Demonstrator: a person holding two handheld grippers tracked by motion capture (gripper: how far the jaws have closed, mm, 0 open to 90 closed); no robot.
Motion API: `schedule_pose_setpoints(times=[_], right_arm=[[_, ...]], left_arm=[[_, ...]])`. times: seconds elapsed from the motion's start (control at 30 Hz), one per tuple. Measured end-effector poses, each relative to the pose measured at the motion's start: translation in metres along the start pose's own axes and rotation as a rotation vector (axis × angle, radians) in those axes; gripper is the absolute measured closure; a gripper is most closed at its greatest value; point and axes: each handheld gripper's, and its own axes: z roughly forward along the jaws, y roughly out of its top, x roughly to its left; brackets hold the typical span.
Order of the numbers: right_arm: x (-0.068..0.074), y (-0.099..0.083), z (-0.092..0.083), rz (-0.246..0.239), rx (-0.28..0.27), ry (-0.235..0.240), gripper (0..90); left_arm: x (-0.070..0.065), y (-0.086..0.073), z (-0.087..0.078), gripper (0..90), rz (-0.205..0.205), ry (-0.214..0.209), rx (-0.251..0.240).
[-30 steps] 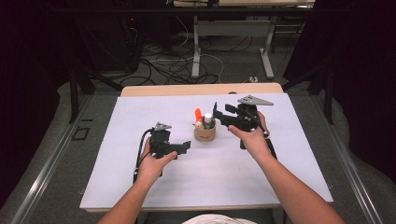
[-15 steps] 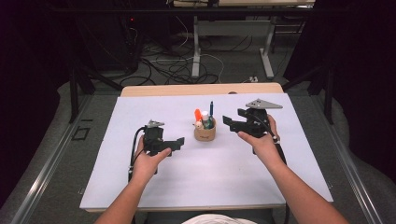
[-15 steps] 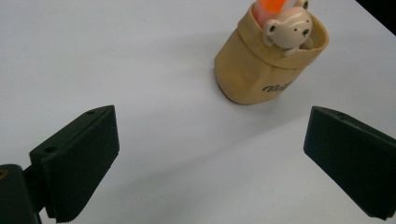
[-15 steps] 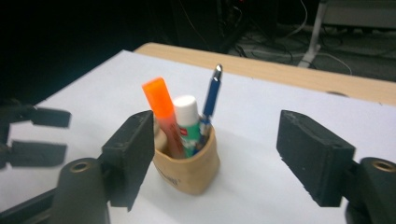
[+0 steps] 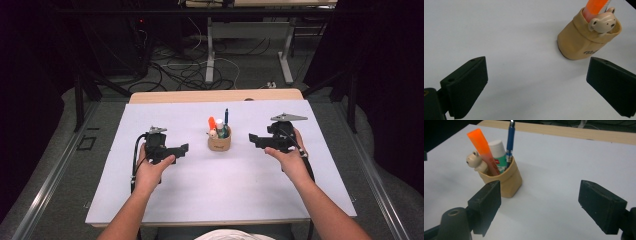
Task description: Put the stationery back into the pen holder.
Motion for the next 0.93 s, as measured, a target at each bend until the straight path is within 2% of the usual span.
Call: schedule_pose_setpoints(times=[0.2, 0.27, 0.3, 0.37, 0.5, 0.6, 0.8, 0.83, 0.93], right_arm=[[-0.012, -0.010, 0.001, 0.010, 0.033, -0.033, 14.8], [-0.016, -0.014, 0.002, 0.015, 0.043, -0.048, 14.6], [-0.018, -0.015, 0.002, 0.013, 0.048, -0.053, 14.5], [-0.021, -0.018, 0.003, 0.011, 0.062, -0.070, 13.7], [-0.027, -0.025, 0.005, 0.009, 0.081, -0.095, 10.7], [-0.032, -0.029, 0.006, -0.008, 0.089, -0.117, 9.1], [-0.038, -0.035, 0.008, -0.010, 0.093, -0.157, 3.8], [-0.038, -0.036, 0.008, -0.012, 0.100, -0.164, 3.1], [-0.040, -0.038, 0.009, -0.011, 0.103, -0.165, 1.3]], left_arm=[[0.007, 0.000, 0.000, 3.5, 0.002, 0.016, 0.017], [0.009, -0.001, 0.001, 3.5, 0.005, 0.030, 0.005], [0.010, 0.000, 0.000, 3.5, 0.004, 0.027, 0.018], [0.012, -0.001, 0.002, 3.5, 0.000, 0.036, 0.004], [0.016, -0.002, 0.002, 3.5, -0.007, 0.035, 0.006], [0.018, -0.002, 0.002, 3.5, -0.010, 0.039, 0.008], [0.022, -0.003, 0.003, 3.4, -0.013, 0.045, 0.008], [0.023, -0.003, 0.002, 3.4, -0.007, 0.041, 0.020], [0.023, -0.003, 0.002, 3.4, -0.008, 0.044, 0.020]])
